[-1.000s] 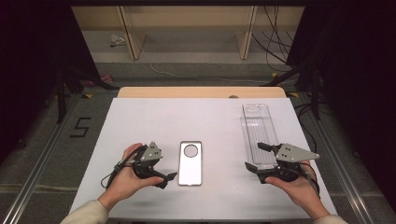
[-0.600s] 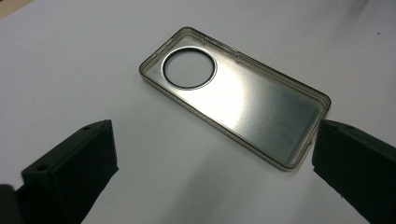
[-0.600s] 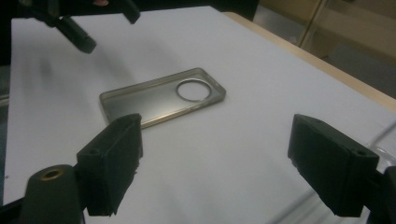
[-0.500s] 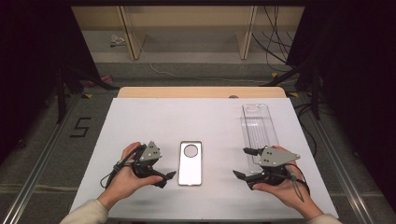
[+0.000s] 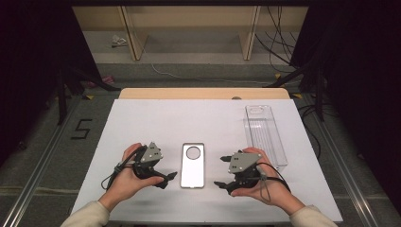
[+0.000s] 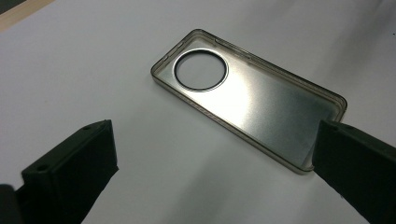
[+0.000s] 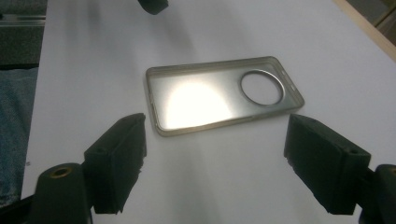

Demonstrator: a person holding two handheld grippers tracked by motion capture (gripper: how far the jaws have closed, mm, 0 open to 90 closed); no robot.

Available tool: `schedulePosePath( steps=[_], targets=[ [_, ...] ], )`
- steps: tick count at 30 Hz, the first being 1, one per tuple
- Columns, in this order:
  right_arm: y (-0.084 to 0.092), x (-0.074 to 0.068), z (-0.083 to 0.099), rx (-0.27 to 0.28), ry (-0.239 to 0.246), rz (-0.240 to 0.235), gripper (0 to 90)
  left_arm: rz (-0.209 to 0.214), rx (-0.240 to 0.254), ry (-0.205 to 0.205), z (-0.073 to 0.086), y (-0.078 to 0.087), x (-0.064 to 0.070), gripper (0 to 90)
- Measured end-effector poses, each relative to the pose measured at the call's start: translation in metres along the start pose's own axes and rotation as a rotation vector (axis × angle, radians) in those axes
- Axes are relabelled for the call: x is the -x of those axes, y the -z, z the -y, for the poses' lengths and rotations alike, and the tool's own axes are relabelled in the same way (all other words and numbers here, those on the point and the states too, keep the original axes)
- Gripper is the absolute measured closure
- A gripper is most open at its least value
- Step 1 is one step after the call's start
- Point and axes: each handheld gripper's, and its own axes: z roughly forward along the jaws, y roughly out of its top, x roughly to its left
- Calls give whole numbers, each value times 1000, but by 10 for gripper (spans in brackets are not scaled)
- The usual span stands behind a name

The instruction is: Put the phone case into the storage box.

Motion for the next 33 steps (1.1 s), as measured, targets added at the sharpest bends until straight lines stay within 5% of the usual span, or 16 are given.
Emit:
schedulePosePath(
  steps=[12,19,27,33],
  targets=[
    [-34,-8,-27,-80,82,-81,233,-11,13,0,0,1,-3,0],
    [-56,-16,-42,-192,149,-131,307,-17,10,-4,1,1,-5,0],
    [-83,-25,-58,-393,210,-151,374,-28,5,-12,1,0,-5,0],
    [-96,-28,-62,-455,250,-154,420,-34,1,-13,2,0,-7,2]
  ],
)
